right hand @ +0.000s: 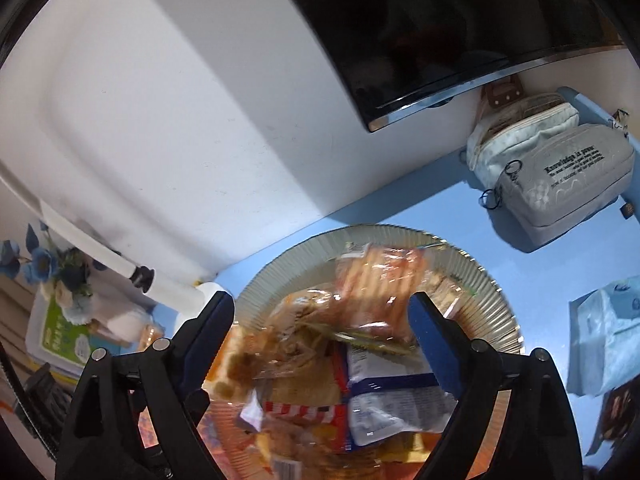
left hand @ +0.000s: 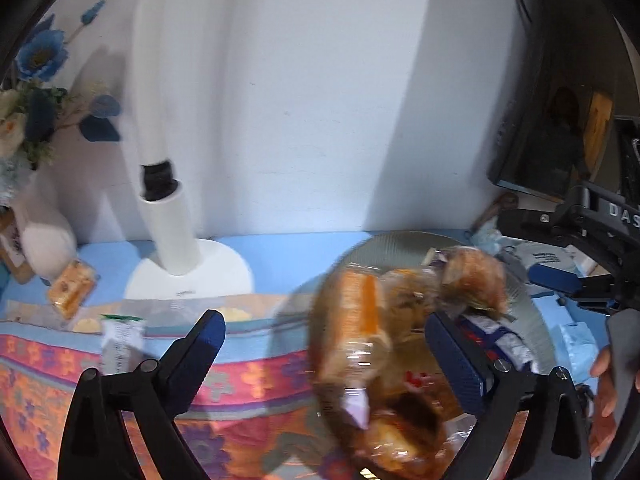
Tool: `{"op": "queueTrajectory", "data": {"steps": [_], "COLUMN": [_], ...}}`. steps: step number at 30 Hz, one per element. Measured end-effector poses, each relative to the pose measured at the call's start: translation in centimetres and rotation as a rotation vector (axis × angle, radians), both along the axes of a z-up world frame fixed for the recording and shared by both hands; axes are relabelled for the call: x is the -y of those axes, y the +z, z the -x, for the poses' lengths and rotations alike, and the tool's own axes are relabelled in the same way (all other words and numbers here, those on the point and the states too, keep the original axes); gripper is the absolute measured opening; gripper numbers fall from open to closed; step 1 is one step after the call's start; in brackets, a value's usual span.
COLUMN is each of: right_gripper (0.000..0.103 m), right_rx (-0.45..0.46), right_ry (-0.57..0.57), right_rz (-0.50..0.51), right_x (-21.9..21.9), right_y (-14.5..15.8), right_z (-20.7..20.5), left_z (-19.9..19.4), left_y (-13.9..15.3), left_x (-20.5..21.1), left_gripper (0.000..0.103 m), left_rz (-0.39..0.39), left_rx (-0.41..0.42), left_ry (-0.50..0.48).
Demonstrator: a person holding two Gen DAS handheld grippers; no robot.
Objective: Organize snacks
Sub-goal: 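Carry both packs over the amber bowl and open both tools to release, then move both tools back to the last cake pack and green-edged wrapper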
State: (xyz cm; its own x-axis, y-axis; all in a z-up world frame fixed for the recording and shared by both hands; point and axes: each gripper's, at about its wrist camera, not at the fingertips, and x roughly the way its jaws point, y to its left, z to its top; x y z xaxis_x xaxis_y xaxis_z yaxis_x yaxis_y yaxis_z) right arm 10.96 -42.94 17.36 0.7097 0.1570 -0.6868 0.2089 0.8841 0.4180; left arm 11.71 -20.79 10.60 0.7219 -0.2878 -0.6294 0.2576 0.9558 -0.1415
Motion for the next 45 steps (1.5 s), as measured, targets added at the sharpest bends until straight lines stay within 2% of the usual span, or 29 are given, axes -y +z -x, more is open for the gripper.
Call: {"op": "queueTrajectory", "data": {"steps": [8, 14, 18, 21, 25, 30, 32, 36, 38, 40, 43, 45], "right_gripper": [0.089, 0.091, 0.091, 0.091, 0.091, 0.091, 0.091, 0.091, 0.092, 0.103, 0.103, 0.103], "right_rx": [0.011, 0.050, 0.087, 0.115, 0.113, 0.072, 0.068, 0.050, 0.064, 0.121, 0.077, 0.052], "right_ry": [0.060, 0.174, 0.278, 0.323, 0.355, 0.370, 0.384, 0.426, 0.430, 0.438, 0.453, 0.450], "right_rz": [0.073, 0.093, 0.070, 0.045, 0.031, 0.093, 0.123, 0.208, 0.238, 0.332, 0.415, 0.493], "right_x": [-6.8, -14.7, -20.4, -23.5, -26.9, -29.4, -30.0, -31.6, -32.0, -33.2, -34.4, -35.2], "right_y": [1.4, 2.2, 1.3, 0.0, -2.5, -6.3, -7.5, -10.9, -11.9, -12.4, -12.8, -13.2], "right_z": [-1.1, -2.1, -3.0, -3.4, -4.3, -5.7, -5.7, -6.1, -5.9, -5.4, -5.7, -5.8], "left_z": [-2.2, -3.7, -4.8, -5.4, -6.3, -7.8, -8.7, -10.5, -11.7, -13.0, -14.5, -14.9], "left_y": [0.2, 0.2, -0.8, -2.9, -5.5, -7.8, -8.5, -9.7, -10.2, -10.8, -11.5, -11.8], "left_x": [-6.8, -15.1, -20.6, -24.3, -27.7, -29.3, -29.2, -28.1, -27.2, -26.7, -25.9, -25.0], "left_gripper": [0.099, 0.099, 0.099, 0.099, 0.099, 0.099, 0.099, 0.099, 0.099, 0.099, 0.103, 0.103], "left_rz": [-0.003, -0.026, -0.051, -0.101, -0.095, -0.063, -0.014, -0.008, -0.024, -0.046, -0.085, -0.149], "left_rx": [-0.032, -0.037, -0.064, -0.086, -0.118, -0.137, -0.148, -0.170, -0.169, -0.179, -0.205, -0.213], "left_ry": [0.071, 0.174, 0.231, 0.286, 0.322, 0.334, 0.295, 0.267, 0.260, 0.260, 0.250, 0.255]}}
